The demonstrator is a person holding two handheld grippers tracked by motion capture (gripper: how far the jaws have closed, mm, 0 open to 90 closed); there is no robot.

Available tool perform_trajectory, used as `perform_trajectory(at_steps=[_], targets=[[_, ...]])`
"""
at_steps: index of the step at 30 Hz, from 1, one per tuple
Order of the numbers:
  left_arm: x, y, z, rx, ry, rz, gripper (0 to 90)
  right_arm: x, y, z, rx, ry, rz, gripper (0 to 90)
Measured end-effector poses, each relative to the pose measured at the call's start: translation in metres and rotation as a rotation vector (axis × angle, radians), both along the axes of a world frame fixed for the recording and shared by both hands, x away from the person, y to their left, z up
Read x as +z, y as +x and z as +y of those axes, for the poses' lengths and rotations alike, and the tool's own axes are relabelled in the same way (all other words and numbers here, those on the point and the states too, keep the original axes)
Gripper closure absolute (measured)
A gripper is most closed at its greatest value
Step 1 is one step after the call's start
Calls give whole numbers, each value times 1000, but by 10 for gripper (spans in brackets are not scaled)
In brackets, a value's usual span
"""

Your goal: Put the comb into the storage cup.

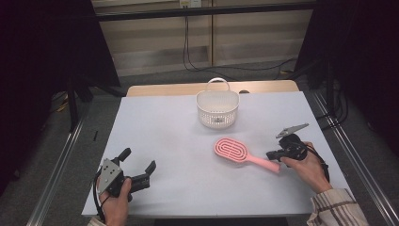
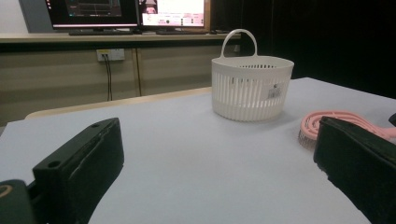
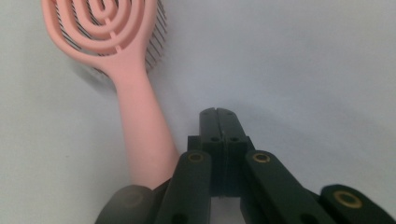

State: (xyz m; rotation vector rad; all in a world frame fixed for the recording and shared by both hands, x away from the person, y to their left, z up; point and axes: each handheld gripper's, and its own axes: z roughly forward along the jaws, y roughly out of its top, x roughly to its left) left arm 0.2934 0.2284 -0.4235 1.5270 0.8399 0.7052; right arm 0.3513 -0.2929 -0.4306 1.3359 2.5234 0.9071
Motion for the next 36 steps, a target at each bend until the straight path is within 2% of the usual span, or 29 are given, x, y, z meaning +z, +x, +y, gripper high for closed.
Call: perform_trajectory(at_steps=[3, 7, 11, 14, 16, 19, 21, 23, 24, 26, 29, 30, 32, 34, 36], targets=[[0, 0, 1, 0, 7, -3, 17, 3, -1, -2, -12, 28, -37, 900], [0, 0, 0, 2, 4, -3, 17, 10, -3, -6, -29, 78, -119, 900], [0, 0, 1, 2, 5, -5, 17, 16, -6, -10, -52, 117, -175, 899], [1, 0, 1, 2, 4, -5, 17, 19, -8, -14, -50, 155, -213, 846], [0, 0, 1, 2, 7, -6, 17, 21, -10, -15, -50, 164, -246, 810], [0, 0, 1, -3, 2, 3, 17, 26, -13, -16, -61, 187, -291, 717], [-1, 1, 1, -1, 5, 5, 17, 29, -14, -16, -70, 194, -320, 602], [0, 1, 0, -2, -4, 4, 18, 32, -14, -16, -47, 193, -320, 520], [0, 0, 0, -4, 0, 3, 17, 33, -15, -16, -40, 199, -331, 448], [0, 0, 0, -3, -2, 3, 17, 36, -15, -16, -46, 202, -342, 223], [0, 0, 0, -4, 0, 4, 17, 37, -16, -15, -43, 195, -360, 37], [0, 0, 0, -4, 1, 3, 17, 37, -16, -16, -38, 195, -365, 17], [0, 0, 0, -4, 1, 3, 17, 39, -19, -16, -55, 205, -377, 46], [0, 0, 0, -4, 1, 3, 17, 41, -20, -17, -30, 232, -368, 20], [0, 1, 0, 0, 0, 1, 17, 44, -21, -16, -36, 240, -379, 28]])
